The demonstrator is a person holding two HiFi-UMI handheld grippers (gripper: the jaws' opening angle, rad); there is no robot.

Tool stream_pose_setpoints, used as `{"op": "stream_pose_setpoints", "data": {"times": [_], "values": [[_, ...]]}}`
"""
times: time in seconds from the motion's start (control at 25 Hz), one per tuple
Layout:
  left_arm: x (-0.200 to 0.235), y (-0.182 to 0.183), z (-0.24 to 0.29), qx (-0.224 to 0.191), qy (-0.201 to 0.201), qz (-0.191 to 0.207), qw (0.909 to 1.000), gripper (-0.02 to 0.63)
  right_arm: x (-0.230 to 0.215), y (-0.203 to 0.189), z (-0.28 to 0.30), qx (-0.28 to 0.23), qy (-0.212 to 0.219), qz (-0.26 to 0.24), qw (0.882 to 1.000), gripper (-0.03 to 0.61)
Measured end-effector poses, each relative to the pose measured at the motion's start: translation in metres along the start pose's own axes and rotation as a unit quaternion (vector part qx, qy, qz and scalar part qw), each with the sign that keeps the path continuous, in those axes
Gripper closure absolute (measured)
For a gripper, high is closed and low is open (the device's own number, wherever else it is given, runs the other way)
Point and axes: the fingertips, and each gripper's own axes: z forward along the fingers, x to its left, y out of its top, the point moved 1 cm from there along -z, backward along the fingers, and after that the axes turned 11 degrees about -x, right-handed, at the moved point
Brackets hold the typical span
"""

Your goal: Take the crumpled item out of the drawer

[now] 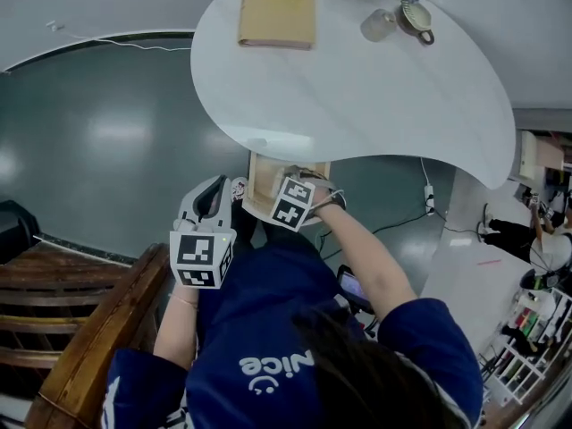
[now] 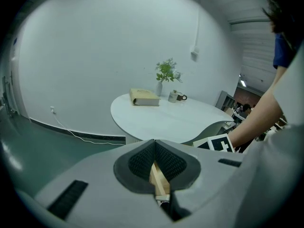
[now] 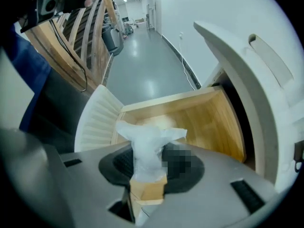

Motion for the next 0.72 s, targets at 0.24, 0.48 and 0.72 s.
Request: {"op": "stream_pose_setpoints", "data": {"times": [0.24,0.48,0.72], "values": [[-0.004,0.005,0.003,-0.004,-0.009,0.011,0.9999,0.609,0.001,0.005,-0.016,-0.018,-0.011,0.016,1.0,0.434],[-0.002,0.006,0.005,-0.004,-0.008,0.009,0.9999,0.609,0.003,0.018,-0.032,-0.064,-0.027,0.095,0.993,0.434],[-0.007,0.013,0.013,-0.012,-0.016,0.01,0.9997,0.609,0.009,0.022,-0.051,-0.097,-0.039,0.132,0.986,0.434]]}}
